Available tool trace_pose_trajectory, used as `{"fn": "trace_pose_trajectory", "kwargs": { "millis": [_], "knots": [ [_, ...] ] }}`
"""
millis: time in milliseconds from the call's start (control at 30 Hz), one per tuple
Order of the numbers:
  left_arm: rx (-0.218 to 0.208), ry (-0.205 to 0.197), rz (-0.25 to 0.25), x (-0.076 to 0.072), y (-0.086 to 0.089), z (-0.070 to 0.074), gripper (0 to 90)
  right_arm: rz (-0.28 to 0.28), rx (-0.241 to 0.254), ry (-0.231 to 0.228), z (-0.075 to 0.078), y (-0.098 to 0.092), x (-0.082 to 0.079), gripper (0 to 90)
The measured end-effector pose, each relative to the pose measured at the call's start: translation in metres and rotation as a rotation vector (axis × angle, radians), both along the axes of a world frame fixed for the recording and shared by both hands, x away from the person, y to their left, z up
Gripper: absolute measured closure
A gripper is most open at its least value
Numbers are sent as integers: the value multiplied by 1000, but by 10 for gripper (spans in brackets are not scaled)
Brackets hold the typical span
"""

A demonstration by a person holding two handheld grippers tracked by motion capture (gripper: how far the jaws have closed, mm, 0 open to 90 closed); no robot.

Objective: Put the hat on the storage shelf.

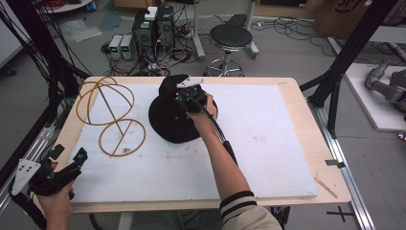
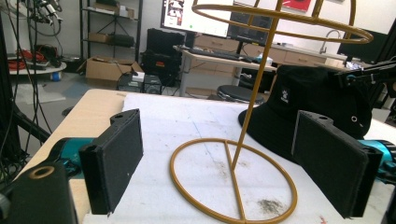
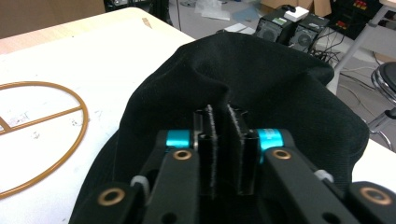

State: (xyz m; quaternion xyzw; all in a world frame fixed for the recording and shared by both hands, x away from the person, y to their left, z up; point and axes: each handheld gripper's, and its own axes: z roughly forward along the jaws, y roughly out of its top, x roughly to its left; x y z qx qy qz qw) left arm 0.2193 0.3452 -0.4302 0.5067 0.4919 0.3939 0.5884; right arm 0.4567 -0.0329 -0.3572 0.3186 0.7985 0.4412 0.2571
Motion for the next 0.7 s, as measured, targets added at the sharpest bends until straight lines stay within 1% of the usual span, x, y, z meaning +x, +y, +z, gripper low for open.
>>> {"fn": "trace_pose_trajectory", "kwargs": {
  "millis": [67,100,133,167,233,300,367,533,633,667,700],
  "knots": [
    [-3,-1,1,0,0,0,168,-3,8,-3,1,-1,0,865],
    [-2,-2,3,0,0,0,168,-8,20,-3,2,-1,-1,867],
    [-2,-2,3,0,1,0,168,-25,52,1,4,-3,-1,868],
    [-1,-1,3,0,1,0,168,-25,52,1,4,-3,-1,868],
    [-1,0,4,-1,1,0,168,-37,92,4,7,-7,-1,868],
    [-2,-1,3,-1,1,0,168,-38,114,-13,11,-11,-2,868],
    [-4,-1,2,0,1,0,168,-38,156,-21,17,-15,-4,868],
    [-2,-2,0,0,0,0,168,-35,243,-59,30,-27,-8,867],
    [-1,-4,1,0,-1,0,168,-46,286,-71,36,-34,-10,867],
    [-1,-3,1,0,-1,0,168,-49,304,-84,40,-39,-11,867],
    [-1,-3,1,0,-1,0,168,-49,304,-84,40,-39,-11,867]
  ]
}}
